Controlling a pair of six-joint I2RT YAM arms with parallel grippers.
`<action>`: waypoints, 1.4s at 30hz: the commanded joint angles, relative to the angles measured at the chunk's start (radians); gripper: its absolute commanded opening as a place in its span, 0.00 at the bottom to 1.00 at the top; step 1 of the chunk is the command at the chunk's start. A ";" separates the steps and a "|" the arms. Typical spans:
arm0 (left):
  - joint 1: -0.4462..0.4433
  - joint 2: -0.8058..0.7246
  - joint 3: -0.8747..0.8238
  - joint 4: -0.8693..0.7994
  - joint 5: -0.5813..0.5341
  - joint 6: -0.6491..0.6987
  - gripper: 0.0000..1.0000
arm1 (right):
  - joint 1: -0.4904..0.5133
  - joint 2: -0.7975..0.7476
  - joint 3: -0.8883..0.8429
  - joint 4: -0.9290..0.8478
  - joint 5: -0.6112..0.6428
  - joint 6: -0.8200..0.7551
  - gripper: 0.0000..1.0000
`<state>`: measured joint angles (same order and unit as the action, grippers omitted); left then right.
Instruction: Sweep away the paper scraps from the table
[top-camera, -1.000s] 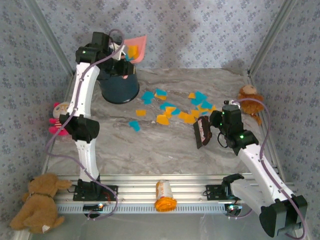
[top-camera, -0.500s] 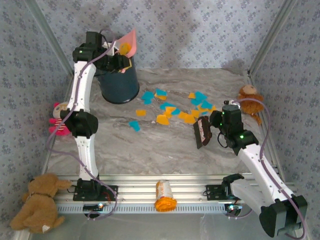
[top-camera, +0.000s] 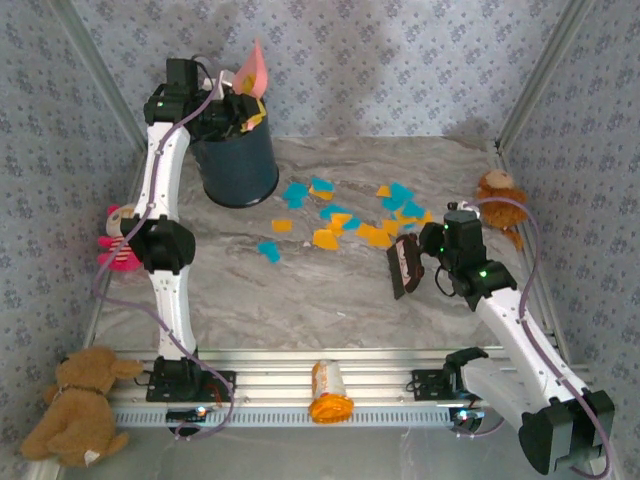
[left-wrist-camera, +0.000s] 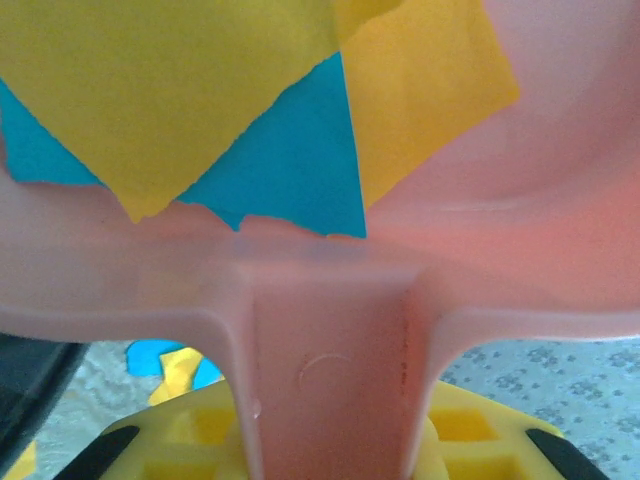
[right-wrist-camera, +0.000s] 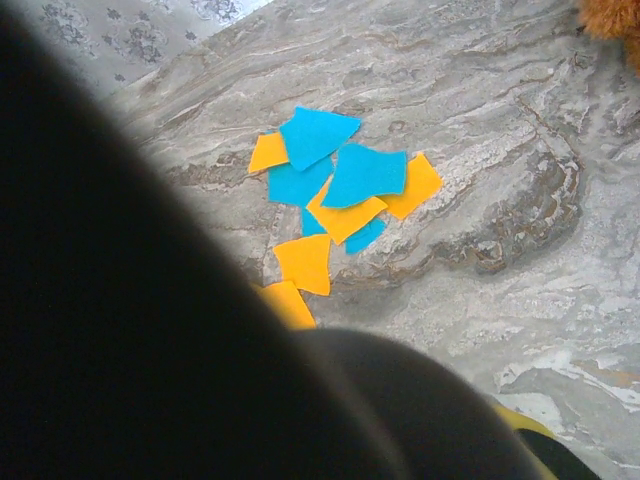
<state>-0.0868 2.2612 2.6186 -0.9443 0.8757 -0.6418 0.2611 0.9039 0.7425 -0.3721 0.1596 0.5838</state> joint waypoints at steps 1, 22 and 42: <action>0.001 0.010 0.037 0.083 0.063 -0.090 0.00 | -0.007 -0.003 -0.005 0.005 -0.002 0.003 0.00; -0.013 -0.139 -0.277 0.471 0.049 -0.354 0.00 | -0.009 0.004 -0.014 0.019 -0.005 0.003 0.00; -0.005 -0.324 -0.779 1.184 0.023 -0.807 0.00 | -0.010 0.009 -0.020 0.025 -0.002 0.004 0.00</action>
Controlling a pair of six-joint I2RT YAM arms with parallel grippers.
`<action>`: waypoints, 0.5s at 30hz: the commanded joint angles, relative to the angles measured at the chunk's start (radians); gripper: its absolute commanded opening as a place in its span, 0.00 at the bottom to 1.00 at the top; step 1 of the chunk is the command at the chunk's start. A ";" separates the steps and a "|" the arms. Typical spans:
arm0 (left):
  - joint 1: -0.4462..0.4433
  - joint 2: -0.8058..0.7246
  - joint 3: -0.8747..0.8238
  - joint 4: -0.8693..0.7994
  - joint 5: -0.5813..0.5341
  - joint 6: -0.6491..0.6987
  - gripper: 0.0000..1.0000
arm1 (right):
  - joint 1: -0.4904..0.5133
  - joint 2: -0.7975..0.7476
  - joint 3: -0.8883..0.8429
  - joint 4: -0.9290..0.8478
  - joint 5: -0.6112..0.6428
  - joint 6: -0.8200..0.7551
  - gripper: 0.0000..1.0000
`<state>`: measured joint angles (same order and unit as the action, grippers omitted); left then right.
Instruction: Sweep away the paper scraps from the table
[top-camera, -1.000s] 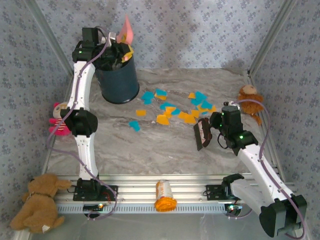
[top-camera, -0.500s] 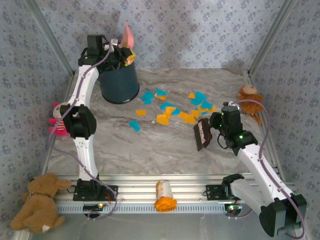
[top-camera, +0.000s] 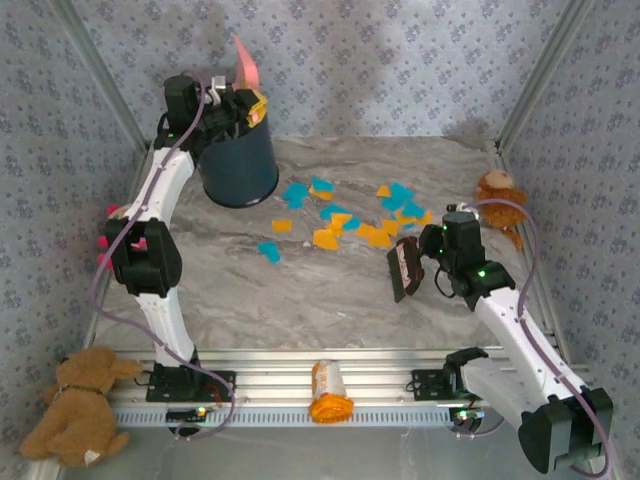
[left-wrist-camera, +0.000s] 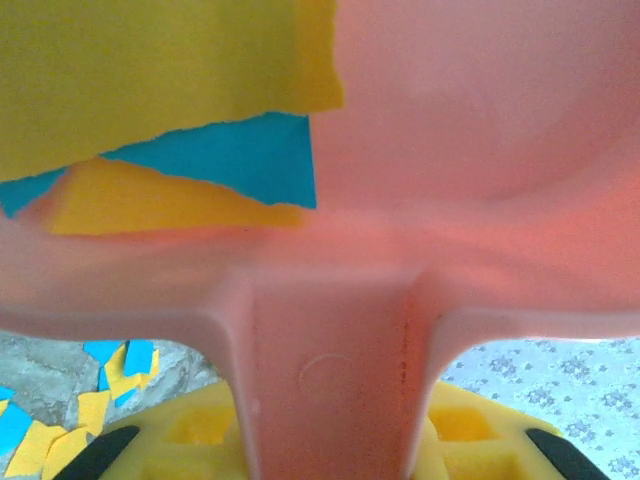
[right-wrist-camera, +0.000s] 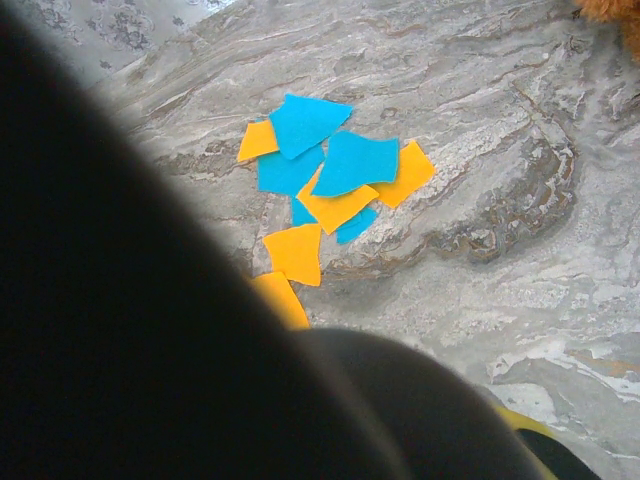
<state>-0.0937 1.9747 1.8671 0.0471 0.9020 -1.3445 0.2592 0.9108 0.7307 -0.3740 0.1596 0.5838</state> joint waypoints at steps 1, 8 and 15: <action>0.002 -0.041 -0.034 0.195 -0.006 -0.103 0.00 | -0.008 0.004 -0.008 0.027 -0.003 0.004 0.00; 0.012 -0.057 -0.119 0.339 -0.028 -0.190 0.00 | -0.008 0.002 -0.013 0.030 -0.005 0.006 0.00; 0.016 -0.053 -0.170 0.500 -0.048 -0.322 0.00 | -0.008 0.004 -0.016 0.029 -0.006 0.007 0.00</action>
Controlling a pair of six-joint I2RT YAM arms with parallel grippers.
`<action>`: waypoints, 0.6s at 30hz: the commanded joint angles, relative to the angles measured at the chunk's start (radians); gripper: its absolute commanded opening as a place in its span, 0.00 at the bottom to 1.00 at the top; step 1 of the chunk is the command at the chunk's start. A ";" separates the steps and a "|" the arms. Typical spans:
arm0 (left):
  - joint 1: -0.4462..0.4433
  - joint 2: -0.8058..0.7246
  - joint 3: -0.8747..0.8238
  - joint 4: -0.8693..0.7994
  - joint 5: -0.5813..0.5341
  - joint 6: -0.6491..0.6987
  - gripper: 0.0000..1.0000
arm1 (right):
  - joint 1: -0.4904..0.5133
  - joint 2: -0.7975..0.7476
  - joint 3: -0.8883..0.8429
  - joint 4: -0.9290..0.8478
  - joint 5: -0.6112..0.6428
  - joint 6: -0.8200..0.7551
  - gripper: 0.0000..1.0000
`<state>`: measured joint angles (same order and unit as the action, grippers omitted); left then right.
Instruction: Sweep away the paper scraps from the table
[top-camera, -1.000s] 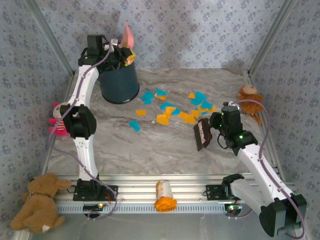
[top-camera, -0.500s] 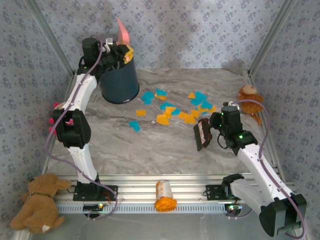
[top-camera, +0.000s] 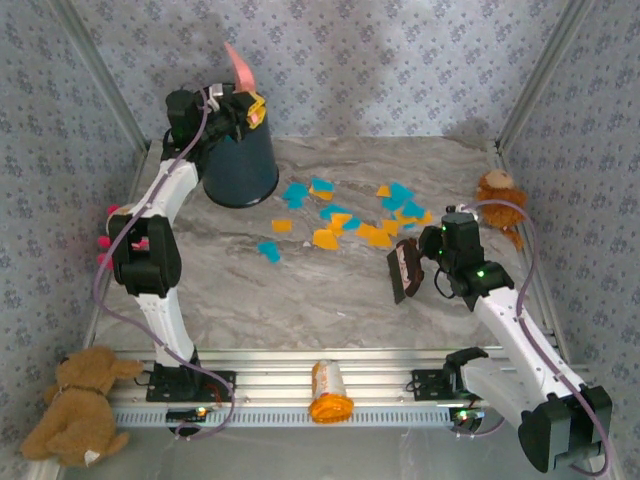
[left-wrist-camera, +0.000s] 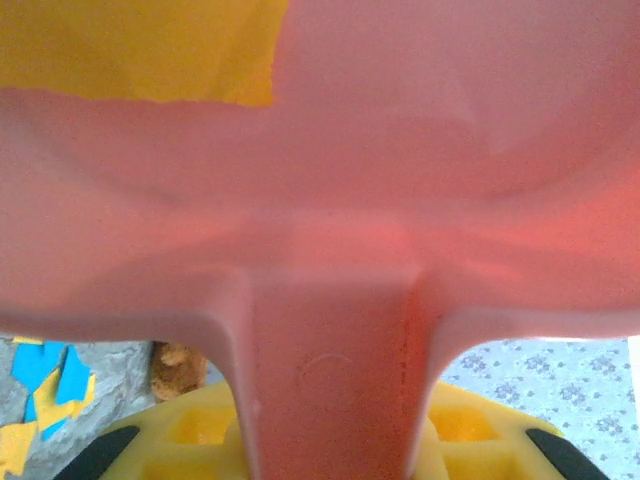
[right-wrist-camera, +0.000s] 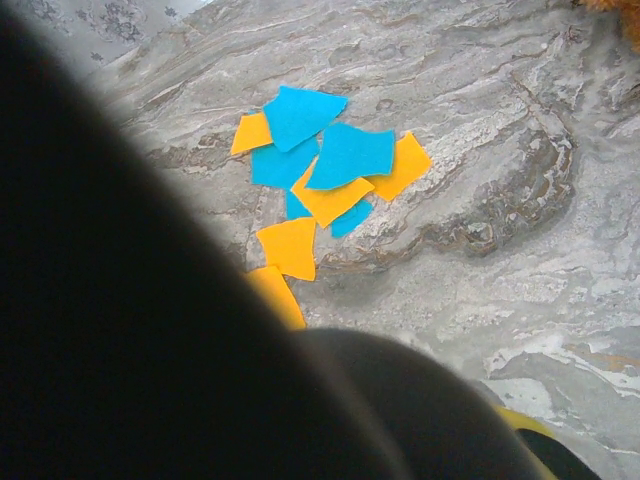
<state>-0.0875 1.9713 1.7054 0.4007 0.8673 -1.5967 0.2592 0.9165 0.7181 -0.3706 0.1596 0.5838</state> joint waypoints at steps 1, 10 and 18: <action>0.011 -0.048 -0.018 0.172 -0.019 -0.093 0.00 | -0.009 -0.002 -0.002 0.025 -0.005 0.006 0.00; 0.012 -0.057 -0.055 0.252 -0.040 -0.168 0.00 | -0.008 -0.005 -0.004 0.021 -0.003 0.005 0.00; 0.012 -0.039 -0.099 0.465 -0.085 -0.375 0.00 | -0.008 -0.004 -0.008 0.027 -0.005 0.006 0.00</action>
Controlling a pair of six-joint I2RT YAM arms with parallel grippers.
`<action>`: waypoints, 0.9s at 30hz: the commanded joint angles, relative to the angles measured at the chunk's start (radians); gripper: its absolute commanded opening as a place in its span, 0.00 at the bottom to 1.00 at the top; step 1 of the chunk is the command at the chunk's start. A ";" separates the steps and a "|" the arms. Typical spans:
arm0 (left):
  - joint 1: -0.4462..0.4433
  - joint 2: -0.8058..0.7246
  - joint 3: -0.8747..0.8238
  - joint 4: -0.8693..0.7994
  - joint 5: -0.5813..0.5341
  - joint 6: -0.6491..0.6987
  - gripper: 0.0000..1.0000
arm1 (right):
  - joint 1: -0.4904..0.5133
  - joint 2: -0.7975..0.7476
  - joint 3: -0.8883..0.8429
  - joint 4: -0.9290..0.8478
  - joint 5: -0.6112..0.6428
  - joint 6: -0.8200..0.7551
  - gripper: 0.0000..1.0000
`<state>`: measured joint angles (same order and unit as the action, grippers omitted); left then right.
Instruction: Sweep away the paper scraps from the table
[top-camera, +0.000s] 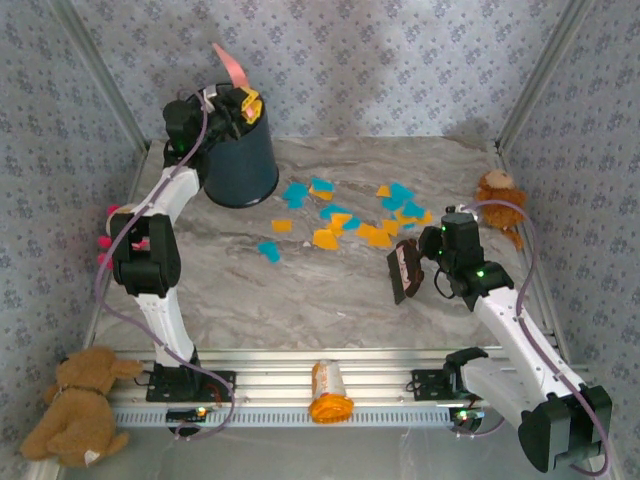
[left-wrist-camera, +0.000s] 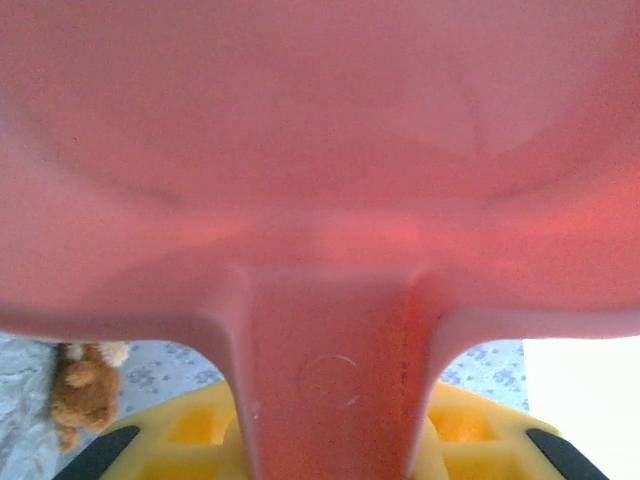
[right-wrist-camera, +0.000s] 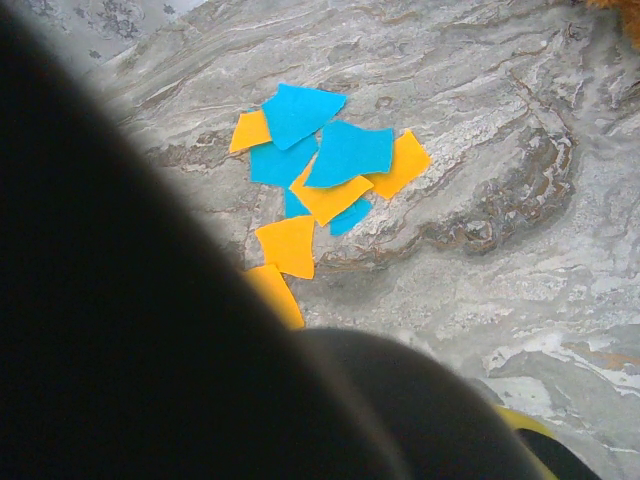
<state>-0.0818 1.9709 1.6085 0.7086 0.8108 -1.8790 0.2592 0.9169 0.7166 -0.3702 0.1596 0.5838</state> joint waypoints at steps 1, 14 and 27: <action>0.006 -0.035 -0.009 0.182 -0.039 -0.121 0.00 | -0.009 -0.004 -0.008 0.027 -0.005 0.006 0.00; 0.004 -0.056 0.041 0.040 0.046 0.000 0.00 | -0.009 -0.008 0.005 0.027 -0.021 0.006 0.00; -0.002 -0.250 0.211 -0.996 0.039 0.933 0.00 | 0.001 -0.014 0.035 0.103 -0.151 0.007 0.00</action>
<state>-0.0803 1.7763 1.7660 -0.0238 0.8581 -1.2285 0.2596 0.9104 0.7170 -0.3290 0.0673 0.5842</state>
